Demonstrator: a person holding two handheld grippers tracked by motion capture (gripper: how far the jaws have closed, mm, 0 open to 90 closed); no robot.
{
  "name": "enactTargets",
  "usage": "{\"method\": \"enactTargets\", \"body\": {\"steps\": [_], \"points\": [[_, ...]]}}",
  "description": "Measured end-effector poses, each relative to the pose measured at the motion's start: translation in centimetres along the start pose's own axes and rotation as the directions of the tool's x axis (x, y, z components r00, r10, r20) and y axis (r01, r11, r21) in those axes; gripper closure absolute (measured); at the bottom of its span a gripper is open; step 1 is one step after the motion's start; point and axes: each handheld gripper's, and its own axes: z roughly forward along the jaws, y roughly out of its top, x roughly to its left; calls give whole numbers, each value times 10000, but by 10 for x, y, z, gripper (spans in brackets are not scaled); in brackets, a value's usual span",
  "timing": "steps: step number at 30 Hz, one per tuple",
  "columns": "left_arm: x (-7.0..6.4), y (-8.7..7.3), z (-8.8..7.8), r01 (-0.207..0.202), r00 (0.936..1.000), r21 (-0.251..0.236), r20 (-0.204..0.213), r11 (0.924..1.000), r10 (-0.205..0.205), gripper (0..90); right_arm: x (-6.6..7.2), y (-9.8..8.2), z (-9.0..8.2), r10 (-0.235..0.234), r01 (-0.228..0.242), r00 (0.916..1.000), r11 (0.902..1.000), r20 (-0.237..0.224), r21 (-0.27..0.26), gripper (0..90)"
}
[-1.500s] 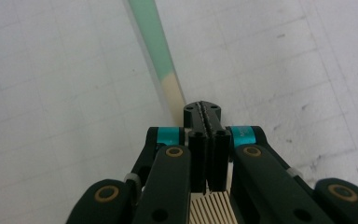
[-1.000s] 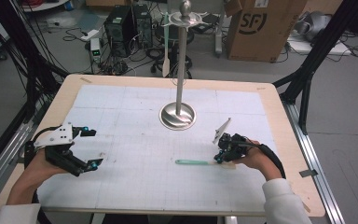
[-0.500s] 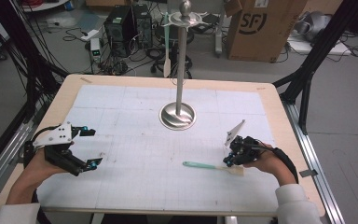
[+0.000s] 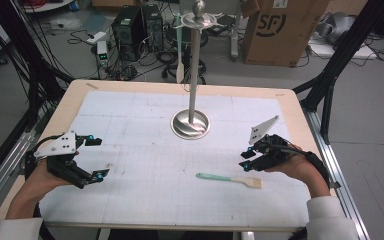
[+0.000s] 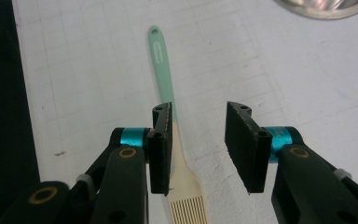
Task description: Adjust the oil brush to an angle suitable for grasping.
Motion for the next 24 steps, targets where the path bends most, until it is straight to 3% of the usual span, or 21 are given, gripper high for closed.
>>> {"method": "enactTargets", "body": {"steps": [4,7,9,10,14,24], "points": [[0,0,0,16,10000,20,-15,10000,-16,16,2,7,-10,101,-92,9996,9994,249,-337,475],[0,0,-1,-4,10000,32,-12,10000,4,16,2,11,-16,266,-236,9981,9982,557,-543,332],[0,-1,-1,2,10000,26,-20,10000,-2,16,2,13,-19,404,-357,9977,9958,547,-840,43],[0,-1,-1,4,10000,24,-42,10000,-4,16,2,14,-21,298,-252,9984,9951,471,-951,0],[1,-1,-1,-14,10000,49,-36,10000,14,16,4,18,-30,278,-231,9993,9855,253,-1681,0],[1,-2,-2,53,10000,15,-65,10000,-52,16,9,31,-39,-109,178,9987,9901,504,-1390,0]]}}
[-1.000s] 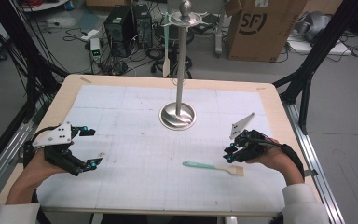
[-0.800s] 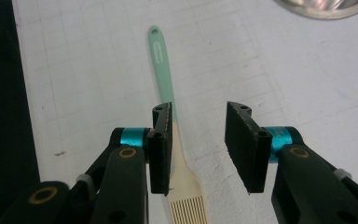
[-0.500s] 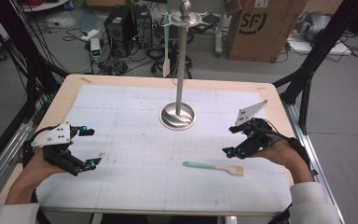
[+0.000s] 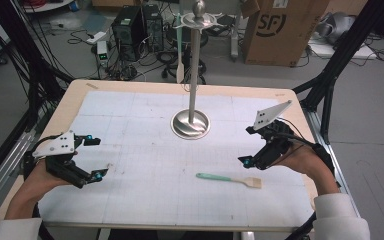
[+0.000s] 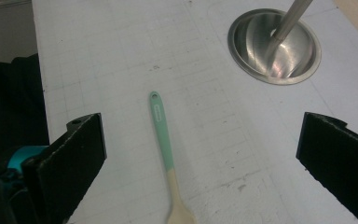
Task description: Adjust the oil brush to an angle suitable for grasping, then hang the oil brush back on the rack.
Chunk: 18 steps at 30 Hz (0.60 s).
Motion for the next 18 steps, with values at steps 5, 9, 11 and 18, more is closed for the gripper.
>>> {"method": "enactTargets", "body": {"steps": [5,9,11,18], "points": [[1,0,0,0,10000,-24,4,10000,0,16,3,5,-2,-93,92,9999,9998,85,150,0],[0,0,0,25,10000,-35,6,10000,-25,16,3,5,-1,-100,96,9998,9997,149,230,0],[0,0,0,-2,10000,11,-5,10000,2,16,3,5,-1,-140,132,9996,9994,226,333,0],[0,-1,0,-3,10000,-1,-16,10000,3,16,5,5,5,-237,219,9994,9976,263,650,0]]}}
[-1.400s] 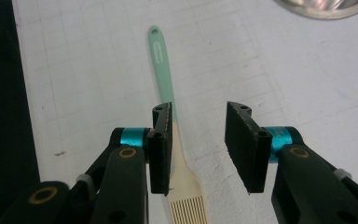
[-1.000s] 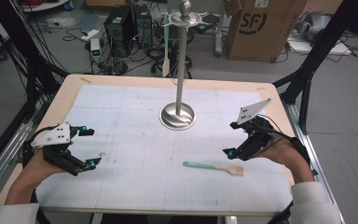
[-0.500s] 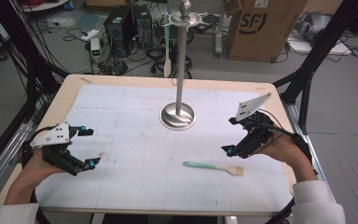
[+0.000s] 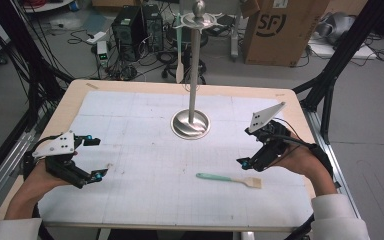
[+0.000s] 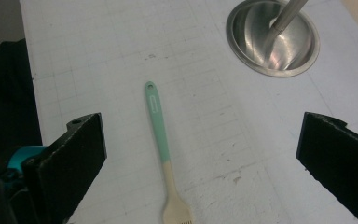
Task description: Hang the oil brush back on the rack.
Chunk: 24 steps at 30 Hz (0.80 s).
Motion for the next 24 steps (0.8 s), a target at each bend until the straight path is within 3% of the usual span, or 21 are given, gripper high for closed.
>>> {"method": "enactTargets", "body": {"steps": [16,24], "points": [[0,-1,1,-30,10000,65,1,10000,30,16,3,-13,29,-60,66,10000,9960,-65,894,1],[0,-2,1,32,10000,78,-25,10000,-32,16,6,-27,55,-43,84,9997,9863,-249,1645,4]]}}
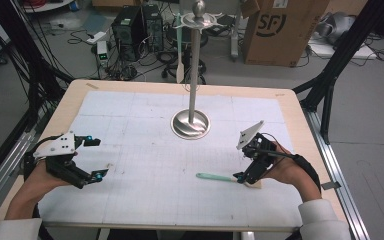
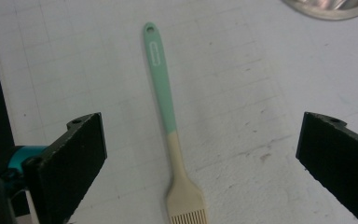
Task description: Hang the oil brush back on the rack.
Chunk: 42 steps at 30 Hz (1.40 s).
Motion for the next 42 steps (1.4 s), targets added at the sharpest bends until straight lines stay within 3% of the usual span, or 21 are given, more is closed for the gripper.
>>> {"method": "enactTargets", "body": {"steps": [19,22,27,32,42], "points": [[-1,-1,1,-3,10000,22,30,10000,3,16,8,-8,39,-355,393,9989,9910,-315,1276,66],[-1,-1,1,21,10000,6,38,10000,-21,16,8,-10,44,-293,346,9988,9890,-383,1435,141],[-1,-1,1,-1,10000,39,34,10000,0,16,7,-12,48,-328,429,9975,9848,-626,1683,180],[-1,-1,1,-5,10000,38,38,10000,5,16,7,-11,53,-361,538,9952,9783,-912,2002,322],[-1,-1,1,52,10000,14,43,10000,-52,16,7,-9,57,-379,608,9943,9695,-999,2375,490]]}}
